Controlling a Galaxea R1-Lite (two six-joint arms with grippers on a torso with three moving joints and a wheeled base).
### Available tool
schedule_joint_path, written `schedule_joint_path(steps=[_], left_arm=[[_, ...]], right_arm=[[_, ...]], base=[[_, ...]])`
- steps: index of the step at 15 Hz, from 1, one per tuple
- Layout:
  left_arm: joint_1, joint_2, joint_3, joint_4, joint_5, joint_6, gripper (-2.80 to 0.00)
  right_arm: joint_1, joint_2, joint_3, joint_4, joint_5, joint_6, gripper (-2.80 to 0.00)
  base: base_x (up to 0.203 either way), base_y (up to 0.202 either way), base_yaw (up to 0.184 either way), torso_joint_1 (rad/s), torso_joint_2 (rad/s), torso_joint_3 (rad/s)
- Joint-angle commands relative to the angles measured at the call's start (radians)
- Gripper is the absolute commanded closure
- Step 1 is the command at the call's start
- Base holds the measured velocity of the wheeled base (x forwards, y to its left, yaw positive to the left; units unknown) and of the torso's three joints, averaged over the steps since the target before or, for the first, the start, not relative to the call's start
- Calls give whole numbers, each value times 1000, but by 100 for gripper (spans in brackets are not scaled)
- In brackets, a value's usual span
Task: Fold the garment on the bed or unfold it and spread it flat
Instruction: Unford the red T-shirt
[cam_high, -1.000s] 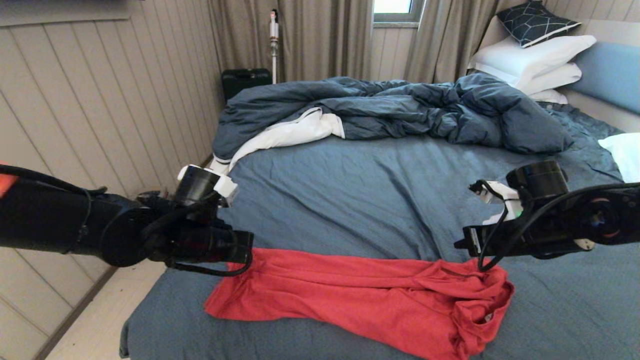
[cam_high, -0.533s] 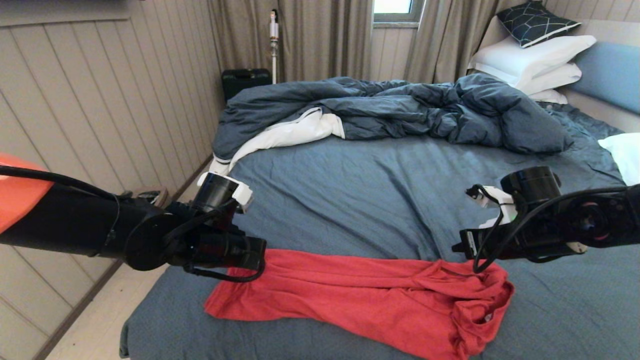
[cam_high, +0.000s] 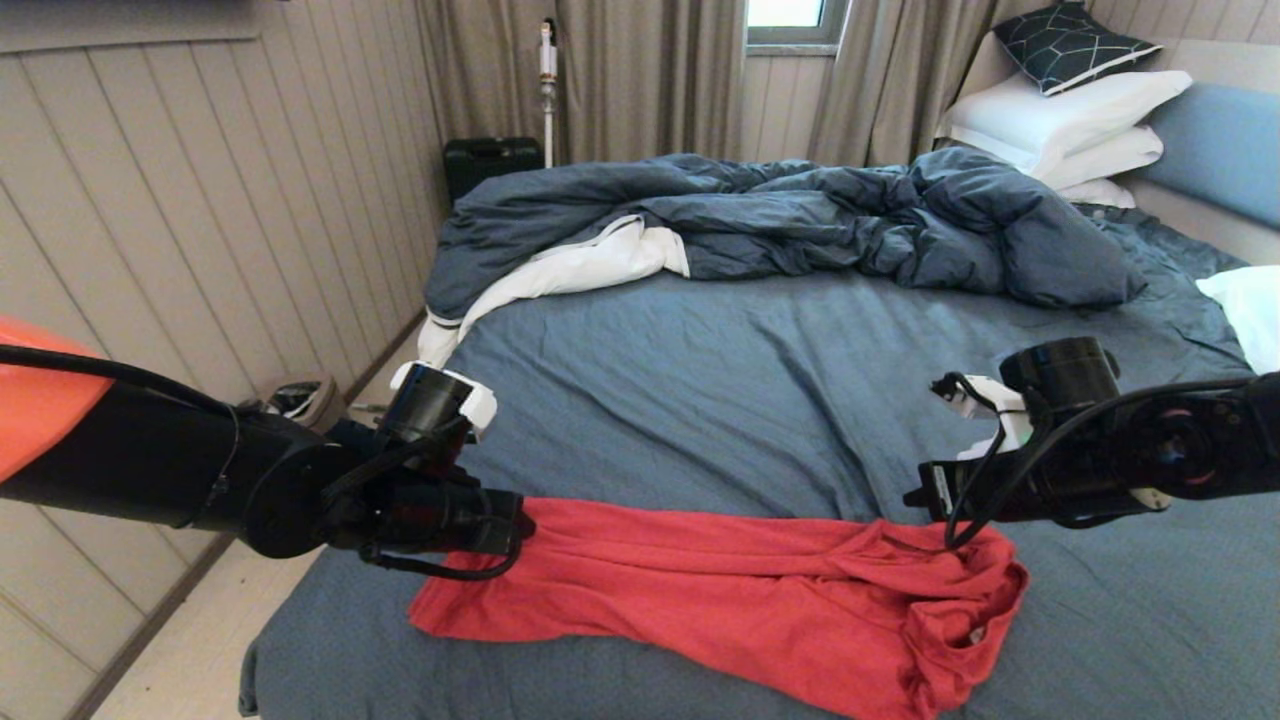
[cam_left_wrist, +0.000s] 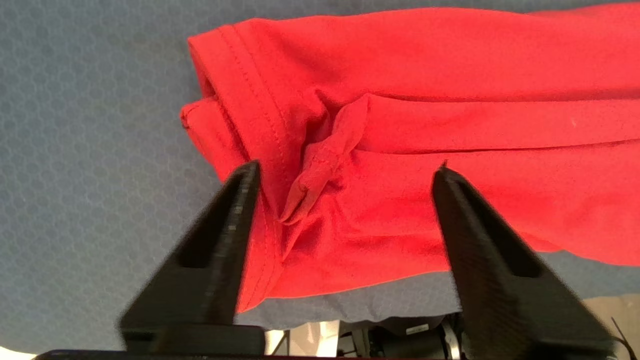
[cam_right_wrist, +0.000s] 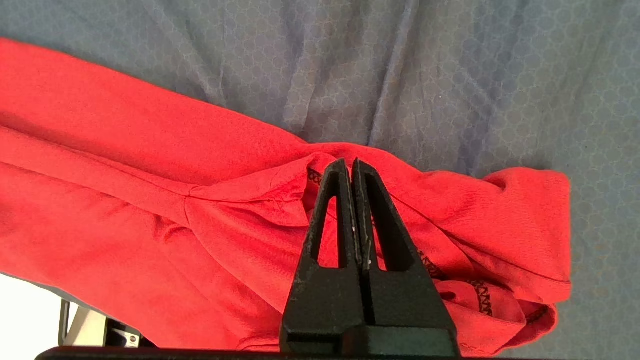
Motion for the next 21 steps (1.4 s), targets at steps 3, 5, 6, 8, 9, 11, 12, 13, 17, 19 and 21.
schedule_joint_path(steps=[3,5,6,8,9,11,12,13,17,19,21], left_arm=[[-1,-6,21,-1,-1,-4,-280],[-13,-7,22,-1,-3,-4,-280],[-15,-5,21,-1,-4,-4,-280],[-17,7,16,-3,-4,-6,-280],[-17,10,11,-3,-4,-6,-280],[-17,19,5,-3,-4,-4,0],[-17,24,2,-9,-3,-4,0],[-17,28,1,-18,-3,-4,0],[-15,36,-3,-20,-3,-4,0],[-12,36,-21,-20,-1,-4,0],[3,36,-47,-20,-1,-9,0]], right_arm=[[-1,3,0,-1,3,0,0],[-1,5,0,-1,3,0,0],[-1,5,-1,-1,3,0,0],[-1,5,-1,-3,3,0,0],[-1,6,-1,-3,3,0,0],[-1,15,-3,-3,3,0,0],[-1,17,-3,-3,3,0,0],[-1,17,-3,-3,3,0,0],[-1,29,0,-24,1,0,0],[-1,28,0,-24,1,0,0],[-3,29,2,-25,1,0,0]], base=[[0,0,0,0,0,0],[0,0,0,0,0,0],[0,0,0,0,0,0],[0,0,0,0,0,0],[0,0,0,0,0,0],[0,0,0,0,0,0],[0,0,0,0,0,0],[0,0,0,0,0,0],[0,0,0,0,0,0],[0,0,0,0,0,0],[0,0,0,0,0,0]])
